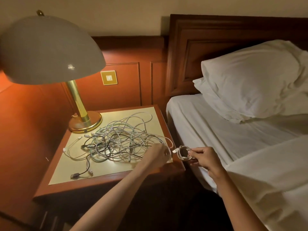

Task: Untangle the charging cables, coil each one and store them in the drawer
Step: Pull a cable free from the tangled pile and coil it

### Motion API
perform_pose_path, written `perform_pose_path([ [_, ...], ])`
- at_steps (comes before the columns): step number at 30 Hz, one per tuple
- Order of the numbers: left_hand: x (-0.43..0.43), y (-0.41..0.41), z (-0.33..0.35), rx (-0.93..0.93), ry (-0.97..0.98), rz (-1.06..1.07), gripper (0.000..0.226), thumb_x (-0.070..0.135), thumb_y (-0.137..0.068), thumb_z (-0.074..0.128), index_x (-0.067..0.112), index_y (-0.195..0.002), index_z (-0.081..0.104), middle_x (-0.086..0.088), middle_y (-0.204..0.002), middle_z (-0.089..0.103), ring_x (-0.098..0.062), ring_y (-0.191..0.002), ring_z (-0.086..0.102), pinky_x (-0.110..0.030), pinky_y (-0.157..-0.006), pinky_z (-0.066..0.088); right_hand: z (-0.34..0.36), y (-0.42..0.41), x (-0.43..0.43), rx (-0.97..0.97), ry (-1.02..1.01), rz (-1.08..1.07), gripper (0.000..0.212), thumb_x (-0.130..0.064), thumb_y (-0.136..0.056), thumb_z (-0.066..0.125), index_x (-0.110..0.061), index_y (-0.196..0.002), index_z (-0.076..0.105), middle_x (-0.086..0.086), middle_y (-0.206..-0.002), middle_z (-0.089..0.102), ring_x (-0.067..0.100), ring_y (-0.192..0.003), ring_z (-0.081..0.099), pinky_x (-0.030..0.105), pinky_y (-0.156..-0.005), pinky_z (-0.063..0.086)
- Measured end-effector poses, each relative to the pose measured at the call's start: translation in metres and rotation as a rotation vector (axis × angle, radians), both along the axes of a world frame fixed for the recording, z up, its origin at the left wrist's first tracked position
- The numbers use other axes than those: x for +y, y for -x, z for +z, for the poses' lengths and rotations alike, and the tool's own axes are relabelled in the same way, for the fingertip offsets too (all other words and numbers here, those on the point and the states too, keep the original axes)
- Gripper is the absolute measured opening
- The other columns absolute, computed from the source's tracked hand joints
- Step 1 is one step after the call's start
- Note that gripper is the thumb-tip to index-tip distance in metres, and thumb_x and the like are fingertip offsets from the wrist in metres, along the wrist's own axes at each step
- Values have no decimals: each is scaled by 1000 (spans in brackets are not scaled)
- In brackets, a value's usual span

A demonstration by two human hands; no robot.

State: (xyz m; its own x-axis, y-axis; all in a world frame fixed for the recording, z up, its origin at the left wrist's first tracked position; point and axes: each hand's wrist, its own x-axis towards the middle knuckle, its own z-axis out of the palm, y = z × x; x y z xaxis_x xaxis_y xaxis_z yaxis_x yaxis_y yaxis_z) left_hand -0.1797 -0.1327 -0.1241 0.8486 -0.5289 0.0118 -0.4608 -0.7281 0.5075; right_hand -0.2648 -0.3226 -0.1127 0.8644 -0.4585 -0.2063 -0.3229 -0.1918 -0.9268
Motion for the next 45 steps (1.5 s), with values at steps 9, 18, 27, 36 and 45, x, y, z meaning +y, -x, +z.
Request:
perform_pose_path([
  [9,11,-10,-11,-376,-274,-100,10,14,-94,57,11,-89,66,-2,-91,64,-23,-77,66,-37,-68,56,-24,-17,9,119,-40,70,11,-8,-84,78,-9,-94,73,12,-86,76,26,-69,76,39,-65,63],
  [18,42,-53,41,-319,200,79,12,20,-98,57,13,-98,67,1,-94,62,-13,-82,56,-20,-68,42,-18,-53,53,102,339,168,9,-15,-83,74,-14,-91,79,3,-79,76,20,-65,73,34,-67,63],
  [27,54,-57,36,-268,192,-6,12,22,-96,62,13,-98,69,0,-97,69,-13,-85,60,-23,-72,49,-28,-50,49,69,767,333,34,-42,-100,50,-23,-117,73,7,-117,66,26,-101,65,33,-87,52],
  [36,55,-57,47,-214,215,1,10,16,-99,57,10,-102,64,-1,-97,73,-12,-84,65,-8,-59,40,-34,-44,54,75,945,554,63,-51,-82,66,-26,-139,57,8,-134,57,28,-118,54,39,-100,50],
  [45,64,-56,65,-177,238,-8,10,19,-99,57,13,-100,65,3,-93,75,-4,-76,63,-10,-59,40,-73,-25,61,-99,1235,496,63,-52,-100,43,-22,-154,31,6,-141,49,26,-118,49,43,-94,50],
])
